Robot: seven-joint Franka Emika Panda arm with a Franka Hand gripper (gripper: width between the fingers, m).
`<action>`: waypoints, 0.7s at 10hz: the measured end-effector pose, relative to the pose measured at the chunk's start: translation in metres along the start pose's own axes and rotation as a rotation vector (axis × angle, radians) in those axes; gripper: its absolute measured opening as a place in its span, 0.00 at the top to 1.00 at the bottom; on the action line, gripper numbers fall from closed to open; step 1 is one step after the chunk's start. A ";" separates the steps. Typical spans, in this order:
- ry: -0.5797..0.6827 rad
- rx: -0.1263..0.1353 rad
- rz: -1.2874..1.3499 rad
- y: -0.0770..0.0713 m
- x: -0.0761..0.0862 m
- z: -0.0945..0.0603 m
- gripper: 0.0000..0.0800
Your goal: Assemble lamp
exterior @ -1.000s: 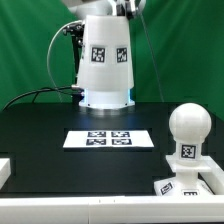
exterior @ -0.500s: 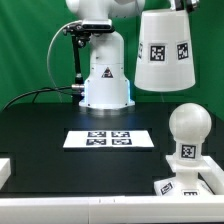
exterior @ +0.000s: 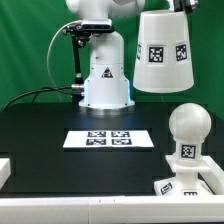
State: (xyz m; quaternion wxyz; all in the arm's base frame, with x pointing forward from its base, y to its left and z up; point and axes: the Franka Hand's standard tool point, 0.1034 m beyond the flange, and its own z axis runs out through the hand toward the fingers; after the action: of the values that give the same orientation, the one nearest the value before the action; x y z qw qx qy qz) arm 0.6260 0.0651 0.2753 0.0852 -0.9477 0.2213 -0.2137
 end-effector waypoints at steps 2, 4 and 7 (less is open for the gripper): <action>0.000 0.001 0.004 -0.001 -0.002 0.002 0.96; -0.004 0.005 -0.004 -0.011 -0.012 0.012 0.96; 0.001 0.006 -0.003 -0.021 -0.024 0.030 0.96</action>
Offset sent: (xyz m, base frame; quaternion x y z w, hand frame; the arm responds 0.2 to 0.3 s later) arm 0.0062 0.0241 -0.0107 0.0158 0.0161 0.0264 0.9994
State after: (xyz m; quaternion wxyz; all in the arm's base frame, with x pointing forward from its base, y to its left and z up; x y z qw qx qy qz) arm 0.6278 0.0963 0.2447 0.0878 -0.9476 0.2195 -0.2149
